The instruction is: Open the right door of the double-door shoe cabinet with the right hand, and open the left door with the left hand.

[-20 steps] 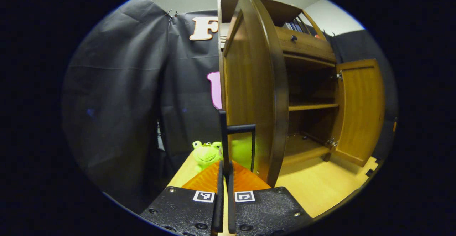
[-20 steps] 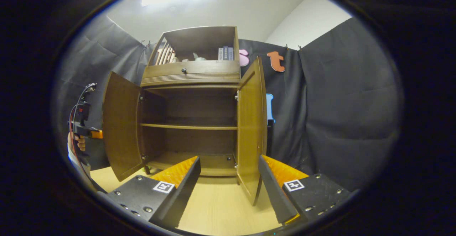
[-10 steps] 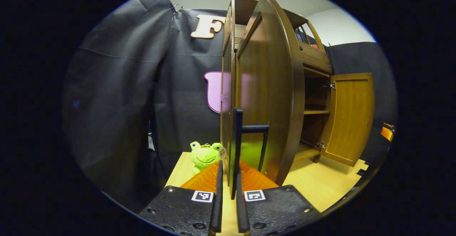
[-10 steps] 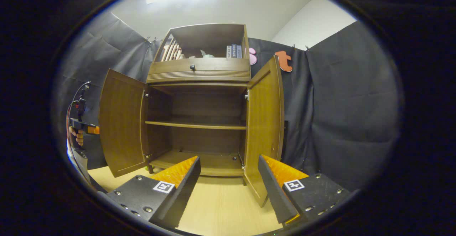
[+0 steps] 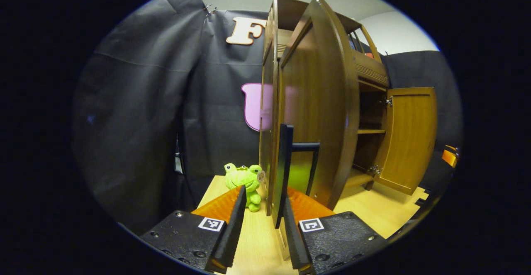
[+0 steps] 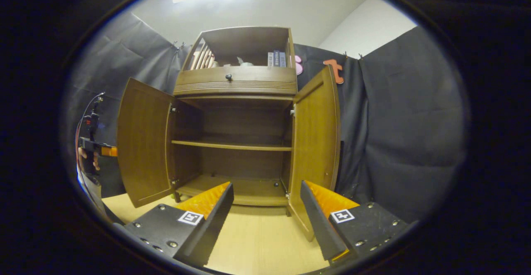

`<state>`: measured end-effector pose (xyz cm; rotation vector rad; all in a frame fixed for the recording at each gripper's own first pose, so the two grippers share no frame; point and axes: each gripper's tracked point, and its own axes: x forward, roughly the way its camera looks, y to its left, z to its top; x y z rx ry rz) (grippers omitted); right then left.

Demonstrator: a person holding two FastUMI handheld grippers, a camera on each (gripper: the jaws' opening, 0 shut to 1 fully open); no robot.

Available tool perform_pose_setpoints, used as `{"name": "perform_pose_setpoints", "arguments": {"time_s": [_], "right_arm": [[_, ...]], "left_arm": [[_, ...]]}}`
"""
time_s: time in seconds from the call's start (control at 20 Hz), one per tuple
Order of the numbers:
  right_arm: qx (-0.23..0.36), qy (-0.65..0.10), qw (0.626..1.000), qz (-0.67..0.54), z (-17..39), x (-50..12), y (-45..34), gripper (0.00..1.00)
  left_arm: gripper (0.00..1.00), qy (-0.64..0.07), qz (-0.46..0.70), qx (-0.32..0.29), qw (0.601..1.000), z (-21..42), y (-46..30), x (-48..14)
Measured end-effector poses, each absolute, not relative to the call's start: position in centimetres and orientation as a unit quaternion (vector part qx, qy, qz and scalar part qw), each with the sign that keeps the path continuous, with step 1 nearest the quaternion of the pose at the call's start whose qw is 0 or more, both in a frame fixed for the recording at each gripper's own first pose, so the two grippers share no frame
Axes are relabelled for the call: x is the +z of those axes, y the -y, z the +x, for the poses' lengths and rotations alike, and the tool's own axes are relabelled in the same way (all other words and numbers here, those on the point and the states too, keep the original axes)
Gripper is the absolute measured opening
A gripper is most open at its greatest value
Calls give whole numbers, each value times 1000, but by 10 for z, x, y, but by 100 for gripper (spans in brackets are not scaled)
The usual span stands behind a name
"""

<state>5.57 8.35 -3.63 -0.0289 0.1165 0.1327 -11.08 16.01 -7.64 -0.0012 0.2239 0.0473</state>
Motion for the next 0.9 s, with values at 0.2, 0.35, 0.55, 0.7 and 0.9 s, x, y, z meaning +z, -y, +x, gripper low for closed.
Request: {"name": "perform_pose_setpoints", "arguments": {"time_s": [0.2,0.35,0.55,0.7,0.9], "right_arm": [[69,-61,996,-9,57,-43,-82,97],[67,-65,996,-15,58,-47,-82,96],[66,-64,996,-18,60,-50,-83,98],[67,-73,995,-21,59,-56,-84,94],[81,-66,994,-27,58,-47,-93,98]], "left_arm": [[55,-101,6,45,994,-126,-163,-68],[75,-103,31,75,991,-135,-169,-65],[91,-74,34,128,988,-153,-167,-36],[91,-52,61,137,987,-159,-139,-10],[97,-31,35,120,992,-153,-88,11]]}}
